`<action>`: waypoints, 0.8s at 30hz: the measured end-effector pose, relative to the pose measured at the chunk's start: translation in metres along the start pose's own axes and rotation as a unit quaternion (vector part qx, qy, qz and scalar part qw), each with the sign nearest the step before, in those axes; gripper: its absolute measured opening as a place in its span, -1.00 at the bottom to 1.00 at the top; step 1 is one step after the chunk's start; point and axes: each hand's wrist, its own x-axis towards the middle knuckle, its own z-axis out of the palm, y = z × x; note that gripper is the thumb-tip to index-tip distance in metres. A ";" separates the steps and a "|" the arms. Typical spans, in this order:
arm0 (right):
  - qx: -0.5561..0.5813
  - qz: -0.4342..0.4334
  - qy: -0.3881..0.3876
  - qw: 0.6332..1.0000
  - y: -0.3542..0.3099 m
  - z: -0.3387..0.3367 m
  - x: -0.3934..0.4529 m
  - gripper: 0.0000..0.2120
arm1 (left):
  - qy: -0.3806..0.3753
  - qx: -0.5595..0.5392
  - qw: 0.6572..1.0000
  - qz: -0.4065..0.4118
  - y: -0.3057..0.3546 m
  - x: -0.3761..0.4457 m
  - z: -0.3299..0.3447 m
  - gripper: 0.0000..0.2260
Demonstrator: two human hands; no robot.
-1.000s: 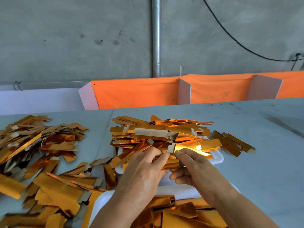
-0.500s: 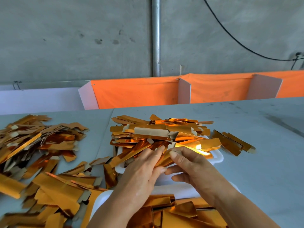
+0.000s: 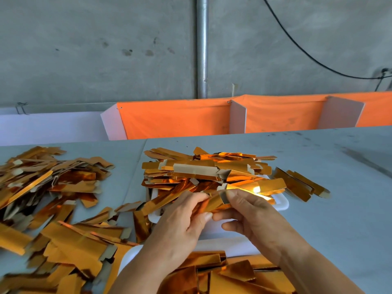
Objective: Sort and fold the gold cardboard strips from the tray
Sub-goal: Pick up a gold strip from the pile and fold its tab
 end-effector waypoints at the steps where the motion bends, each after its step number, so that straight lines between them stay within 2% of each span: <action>1: 0.000 0.001 0.001 1.000 0.000 0.000 0.000 -0.74 | -0.003 -0.002 1.000 0.000 0.001 0.000 0.000 -0.78; 8: -0.041 -0.018 0.020 0.999 0.002 -0.001 0.001 -0.81 | -0.004 -0.003 1.000 0.004 0.002 -0.002 -0.003 -0.77; 12: -0.031 -0.029 0.017 0.999 0.002 0.001 0.000 -0.75 | 0.000 -0.004 1.000 0.003 0.002 -0.001 -0.004 -0.77; 24: -0.017 0.002 0.032 0.999 0.006 0.001 0.001 -0.78 | -0.011 -0.010 1.000 -0.010 0.002 -0.002 -0.003 -0.79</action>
